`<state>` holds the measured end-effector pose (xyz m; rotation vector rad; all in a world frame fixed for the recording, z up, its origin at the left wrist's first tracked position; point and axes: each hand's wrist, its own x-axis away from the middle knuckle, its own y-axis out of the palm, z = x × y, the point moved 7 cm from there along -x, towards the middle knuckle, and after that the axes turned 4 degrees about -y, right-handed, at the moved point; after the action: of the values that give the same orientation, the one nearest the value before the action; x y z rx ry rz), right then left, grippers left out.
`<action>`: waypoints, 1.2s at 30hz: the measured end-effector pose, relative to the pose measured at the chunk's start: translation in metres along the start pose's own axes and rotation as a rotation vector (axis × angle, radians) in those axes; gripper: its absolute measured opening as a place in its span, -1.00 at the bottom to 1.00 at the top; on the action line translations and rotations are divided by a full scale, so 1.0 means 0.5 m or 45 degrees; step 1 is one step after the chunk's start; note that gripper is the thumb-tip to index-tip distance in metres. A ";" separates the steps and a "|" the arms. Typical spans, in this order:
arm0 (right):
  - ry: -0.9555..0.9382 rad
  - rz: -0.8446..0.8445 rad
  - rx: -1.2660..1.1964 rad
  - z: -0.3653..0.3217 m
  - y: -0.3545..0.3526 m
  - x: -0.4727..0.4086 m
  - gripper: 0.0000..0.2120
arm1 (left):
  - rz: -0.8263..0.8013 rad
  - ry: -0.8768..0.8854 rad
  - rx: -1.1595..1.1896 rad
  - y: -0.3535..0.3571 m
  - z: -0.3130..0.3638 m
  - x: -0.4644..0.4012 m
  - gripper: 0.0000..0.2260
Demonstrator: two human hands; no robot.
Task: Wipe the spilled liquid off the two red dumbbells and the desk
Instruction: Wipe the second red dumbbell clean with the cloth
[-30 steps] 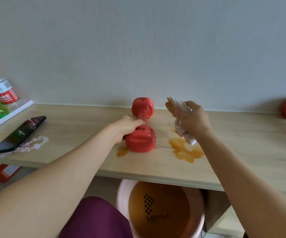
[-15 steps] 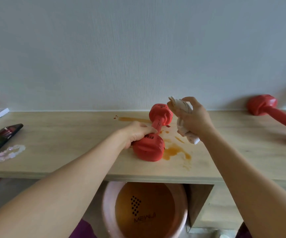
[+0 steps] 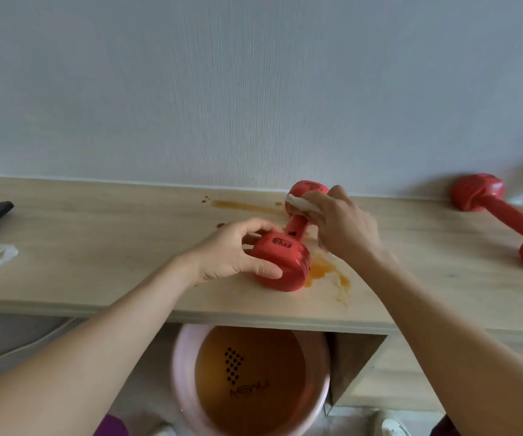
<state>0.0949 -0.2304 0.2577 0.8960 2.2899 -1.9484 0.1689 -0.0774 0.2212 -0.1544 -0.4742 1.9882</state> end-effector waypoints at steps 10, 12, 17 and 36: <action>-0.309 -0.442 -0.293 -0.035 0.019 0.029 -0.59 | 0.087 0.094 -0.121 -0.013 0.008 -0.011 -0.51; -0.318 -0.461 -0.261 -0.038 0.017 0.030 -0.56 | 0.094 0.079 -0.124 -0.013 0.008 -0.012 -0.49; -0.066 -0.338 0.067 -0.012 0.014 -0.039 -0.61 | 0.101 0.103 -0.122 -0.014 0.012 -0.010 -0.47; -0.695 -0.631 0.260 -0.107 0.032 -0.023 -0.45 | 0.246 0.117 -0.118 -0.028 0.006 0.005 -0.58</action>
<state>0.1303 -0.1854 0.2596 -0.2385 2.1236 -2.2537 0.1785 -0.0705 0.2297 -0.3593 -0.5080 2.1377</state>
